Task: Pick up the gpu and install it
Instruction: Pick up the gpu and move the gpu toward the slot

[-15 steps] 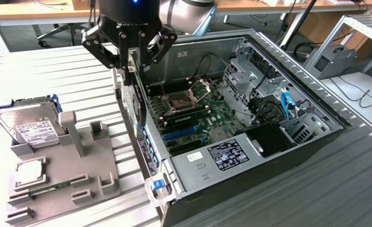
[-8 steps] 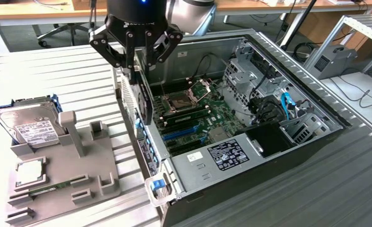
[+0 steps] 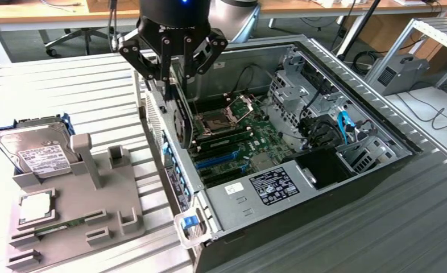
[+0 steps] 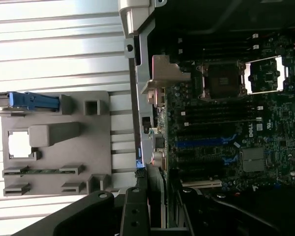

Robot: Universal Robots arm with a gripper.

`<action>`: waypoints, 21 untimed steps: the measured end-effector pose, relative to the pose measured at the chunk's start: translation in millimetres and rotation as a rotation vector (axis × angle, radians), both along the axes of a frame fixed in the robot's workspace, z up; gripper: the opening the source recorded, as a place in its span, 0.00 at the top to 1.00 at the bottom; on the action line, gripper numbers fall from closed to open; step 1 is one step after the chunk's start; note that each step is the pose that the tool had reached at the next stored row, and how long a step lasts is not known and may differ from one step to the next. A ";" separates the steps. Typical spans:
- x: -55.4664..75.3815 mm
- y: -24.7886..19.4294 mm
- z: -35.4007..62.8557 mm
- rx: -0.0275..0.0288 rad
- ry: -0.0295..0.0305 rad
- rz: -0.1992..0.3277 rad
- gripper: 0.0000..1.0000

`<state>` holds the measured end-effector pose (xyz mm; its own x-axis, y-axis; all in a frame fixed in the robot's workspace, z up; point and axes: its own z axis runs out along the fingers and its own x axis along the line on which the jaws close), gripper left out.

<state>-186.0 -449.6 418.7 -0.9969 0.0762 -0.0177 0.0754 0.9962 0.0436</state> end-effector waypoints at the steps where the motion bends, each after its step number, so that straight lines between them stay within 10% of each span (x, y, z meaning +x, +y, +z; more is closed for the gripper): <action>1: 1.1 0.0 0.0 0.0000 -0.0001 0.000 0.72; 21: 25.2 0.0 -0.9 -0.0058 -0.0001 0.000 0.72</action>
<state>-160.8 -449.6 417.8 -0.9969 0.0761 -0.0182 0.0754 0.9964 0.0378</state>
